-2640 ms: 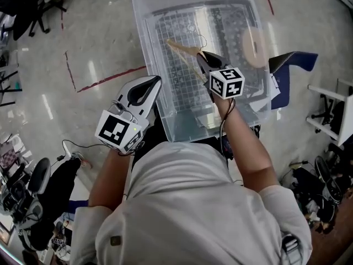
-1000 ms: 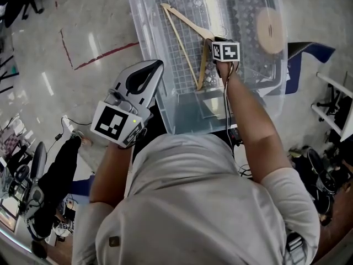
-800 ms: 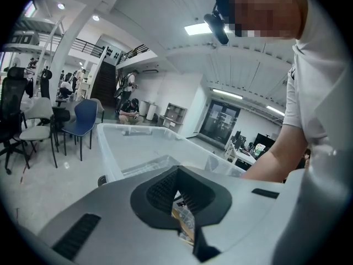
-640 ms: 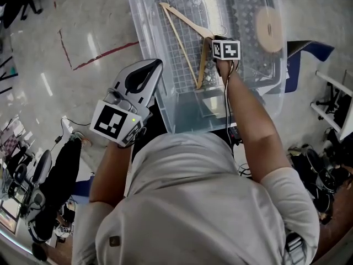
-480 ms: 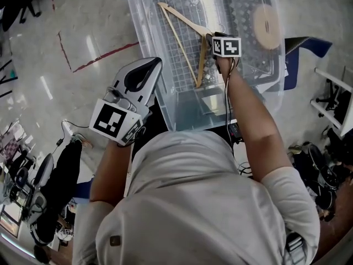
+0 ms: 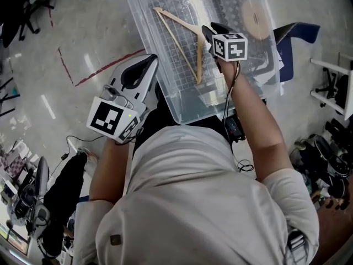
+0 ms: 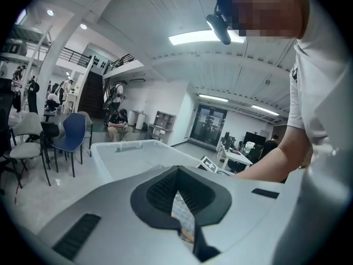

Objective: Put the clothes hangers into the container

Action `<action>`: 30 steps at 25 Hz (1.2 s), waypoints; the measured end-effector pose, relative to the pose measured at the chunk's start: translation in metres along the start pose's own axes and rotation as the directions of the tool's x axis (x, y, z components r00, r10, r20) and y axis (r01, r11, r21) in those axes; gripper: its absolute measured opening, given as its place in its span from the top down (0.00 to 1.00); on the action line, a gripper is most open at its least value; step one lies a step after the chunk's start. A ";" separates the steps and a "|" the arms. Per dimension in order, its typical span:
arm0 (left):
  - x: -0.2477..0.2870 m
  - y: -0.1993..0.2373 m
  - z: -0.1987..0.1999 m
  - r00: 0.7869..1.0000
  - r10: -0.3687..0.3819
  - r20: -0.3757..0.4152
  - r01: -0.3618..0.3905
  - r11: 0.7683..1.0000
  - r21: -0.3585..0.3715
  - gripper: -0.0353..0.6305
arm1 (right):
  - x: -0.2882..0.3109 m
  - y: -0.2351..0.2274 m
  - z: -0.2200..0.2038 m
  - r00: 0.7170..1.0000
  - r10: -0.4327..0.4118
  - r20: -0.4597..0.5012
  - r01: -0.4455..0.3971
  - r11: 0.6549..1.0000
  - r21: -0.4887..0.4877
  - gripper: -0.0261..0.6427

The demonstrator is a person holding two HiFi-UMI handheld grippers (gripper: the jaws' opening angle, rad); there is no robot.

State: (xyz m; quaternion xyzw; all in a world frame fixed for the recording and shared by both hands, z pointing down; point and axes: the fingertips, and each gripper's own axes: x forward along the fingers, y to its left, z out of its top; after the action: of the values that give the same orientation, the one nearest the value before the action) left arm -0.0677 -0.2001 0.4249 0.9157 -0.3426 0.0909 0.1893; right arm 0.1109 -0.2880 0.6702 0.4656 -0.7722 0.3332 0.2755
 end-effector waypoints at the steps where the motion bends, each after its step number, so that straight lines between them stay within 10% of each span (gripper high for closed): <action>1: -0.003 -0.003 0.002 1.000 -0.010 0.005 0.010 1.000 0.009 0.92 | -0.011 0.007 0.007 1.000 0.000 0.029 0.000 1.000 -0.011 0.74; 18: -0.068 -0.060 0.041 0.984 -0.156 0.082 0.142 0.978 0.152 0.92 | -0.232 0.154 0.086 0.872 0.052 0.487 0.024 0.989 -0.148 0.86; 30: -0.108 -0.092 0.081 0.961 -0.227 0.158 0.191 0.957 0.217 0.92 | -0.321 0.240 0.086 0.793 0.094 0.602 0.064 0.969 -0.237 0.92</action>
State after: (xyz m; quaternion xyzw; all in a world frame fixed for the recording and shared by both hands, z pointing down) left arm -0.0849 -0.1056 0.2927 0.9657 -0.2483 0.0205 0.0731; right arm 0.0177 -0.0997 0.3180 0.5040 -0.8584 0.0700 0.0653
